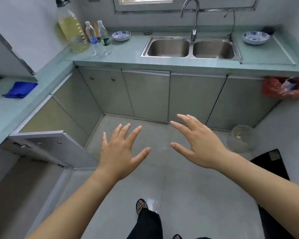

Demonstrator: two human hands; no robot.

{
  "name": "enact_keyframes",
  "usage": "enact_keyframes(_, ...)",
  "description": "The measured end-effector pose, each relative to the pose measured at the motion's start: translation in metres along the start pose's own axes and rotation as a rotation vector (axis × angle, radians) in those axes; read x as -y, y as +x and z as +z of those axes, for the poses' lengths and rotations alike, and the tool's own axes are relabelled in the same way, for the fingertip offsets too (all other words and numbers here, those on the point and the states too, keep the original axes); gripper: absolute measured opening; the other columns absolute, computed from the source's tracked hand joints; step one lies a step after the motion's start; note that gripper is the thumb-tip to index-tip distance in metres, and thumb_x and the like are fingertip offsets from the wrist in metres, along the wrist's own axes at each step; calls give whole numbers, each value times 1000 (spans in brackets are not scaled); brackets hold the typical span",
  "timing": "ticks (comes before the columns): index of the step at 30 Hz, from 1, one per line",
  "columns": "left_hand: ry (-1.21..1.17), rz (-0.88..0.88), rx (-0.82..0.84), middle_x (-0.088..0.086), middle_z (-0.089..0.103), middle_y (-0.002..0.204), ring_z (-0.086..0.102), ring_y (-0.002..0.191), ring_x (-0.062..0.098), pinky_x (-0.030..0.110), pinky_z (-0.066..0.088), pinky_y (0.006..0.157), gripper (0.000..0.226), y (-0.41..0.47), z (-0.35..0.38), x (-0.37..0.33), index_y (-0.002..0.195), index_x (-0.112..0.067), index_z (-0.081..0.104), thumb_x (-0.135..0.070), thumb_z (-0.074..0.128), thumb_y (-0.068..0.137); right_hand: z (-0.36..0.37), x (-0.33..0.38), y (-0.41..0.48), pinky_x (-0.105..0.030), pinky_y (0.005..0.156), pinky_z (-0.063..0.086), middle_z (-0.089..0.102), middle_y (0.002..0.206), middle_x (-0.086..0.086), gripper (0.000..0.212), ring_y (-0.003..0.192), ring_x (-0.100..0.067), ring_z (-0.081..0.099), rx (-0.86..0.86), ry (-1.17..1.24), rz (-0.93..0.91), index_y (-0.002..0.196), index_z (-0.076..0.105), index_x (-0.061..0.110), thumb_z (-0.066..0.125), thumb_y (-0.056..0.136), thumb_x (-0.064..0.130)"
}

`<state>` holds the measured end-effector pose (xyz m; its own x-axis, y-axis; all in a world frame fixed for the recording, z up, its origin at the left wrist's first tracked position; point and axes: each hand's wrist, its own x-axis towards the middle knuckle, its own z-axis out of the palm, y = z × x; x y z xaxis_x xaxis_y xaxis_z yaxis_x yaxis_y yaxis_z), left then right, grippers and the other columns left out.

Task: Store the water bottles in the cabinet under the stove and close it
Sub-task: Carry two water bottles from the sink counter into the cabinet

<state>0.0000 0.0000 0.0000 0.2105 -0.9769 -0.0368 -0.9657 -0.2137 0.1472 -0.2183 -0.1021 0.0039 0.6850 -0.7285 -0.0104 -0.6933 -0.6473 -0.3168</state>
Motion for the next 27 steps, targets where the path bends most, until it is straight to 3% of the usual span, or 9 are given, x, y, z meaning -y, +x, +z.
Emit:
enact_keyframes(11, -58, -116, -43, -2, 22, 155, 10, 145, 18, 57, 8, 113, 85, 139, 20, 82, 143, -40, 21, -79, 7, 69, 17, -14, 171, -42, 112, 27, 19, 155, 1, 76, 143, -21, 14, 33, -55, -65, 144, 25, 31, 17, 79, 70)
enact_keyframes(27, 3, -260, -79, -4, 22, 154, 12, 144, 17, 54, 10, 114, 86, 396, -41, 253, 144, -39, 19, -78, 4, 68, -2, -3, 507, -39, 113, 27, 21, 155, 2, 80, 142, -18, 19, 11, 4, -120, 145, 23, 31, 18, 77, 73)
